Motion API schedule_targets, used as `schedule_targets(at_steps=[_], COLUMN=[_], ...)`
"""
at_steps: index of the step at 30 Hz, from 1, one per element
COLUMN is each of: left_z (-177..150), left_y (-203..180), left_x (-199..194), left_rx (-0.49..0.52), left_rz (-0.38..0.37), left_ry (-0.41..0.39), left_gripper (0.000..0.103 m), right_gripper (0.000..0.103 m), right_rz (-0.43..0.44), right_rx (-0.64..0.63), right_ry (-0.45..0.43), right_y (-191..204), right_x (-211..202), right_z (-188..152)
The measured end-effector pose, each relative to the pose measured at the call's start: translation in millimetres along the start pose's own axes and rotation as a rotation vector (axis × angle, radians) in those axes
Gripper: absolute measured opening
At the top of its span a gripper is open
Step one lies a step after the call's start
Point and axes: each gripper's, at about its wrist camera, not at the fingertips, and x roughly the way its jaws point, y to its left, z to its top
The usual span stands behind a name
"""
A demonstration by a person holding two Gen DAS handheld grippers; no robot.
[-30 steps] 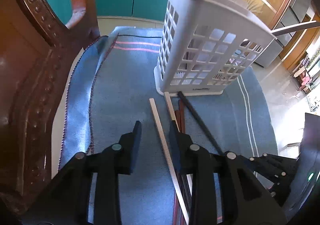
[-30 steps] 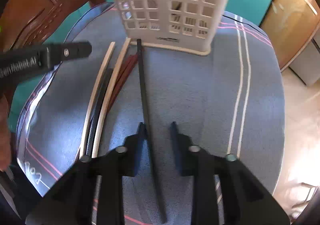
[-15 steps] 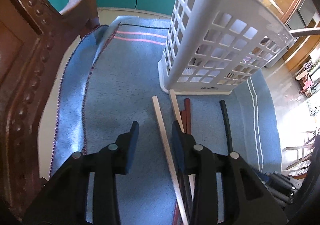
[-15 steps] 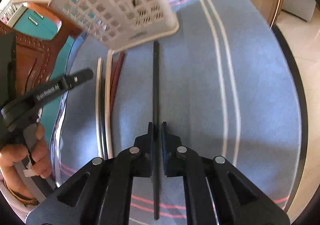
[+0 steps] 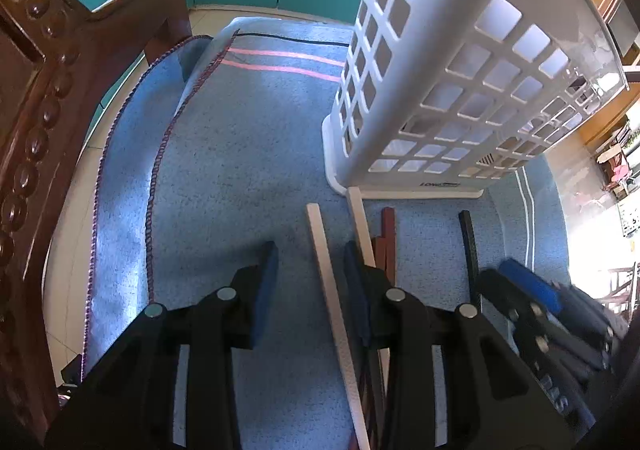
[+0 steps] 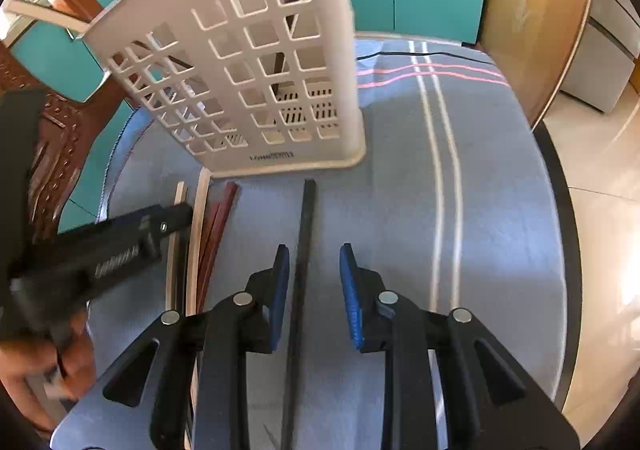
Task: Organize utensils
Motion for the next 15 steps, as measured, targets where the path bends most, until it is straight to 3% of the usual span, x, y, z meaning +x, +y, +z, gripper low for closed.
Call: schedule_targets(at_steps=[8,11,13,15], left_z=[2.0,2.8,0.0,-2.0], left_y=[-4.6,-3.8,-4.8,-9.0], left_x=[0.4,0.4,-0.2,-0.5], left_rx=[0.022,0.044,0.060,0.083], left_rz=[0.016,0.036,0.035,0.031], left_ry=[-0.004,-0.008,-0.009,-0.009], left_gripper=[0.027,0.014,0.011,0.009], right_gripper=[0.026,0.026,0.013,0.008], right_rz=[-0.097,-0.105,-0.119,-0.106], right_rx=[-0.044,-0.052,-0.055,-0.044], right_ry=[0.008,0.005,0.001,0.006], right_y=[15.7,18.8,18.6,16.4], right_x=[31.5,34.8,35.5,36.3], right_z=[23.8,25.9,26.7,26.5])
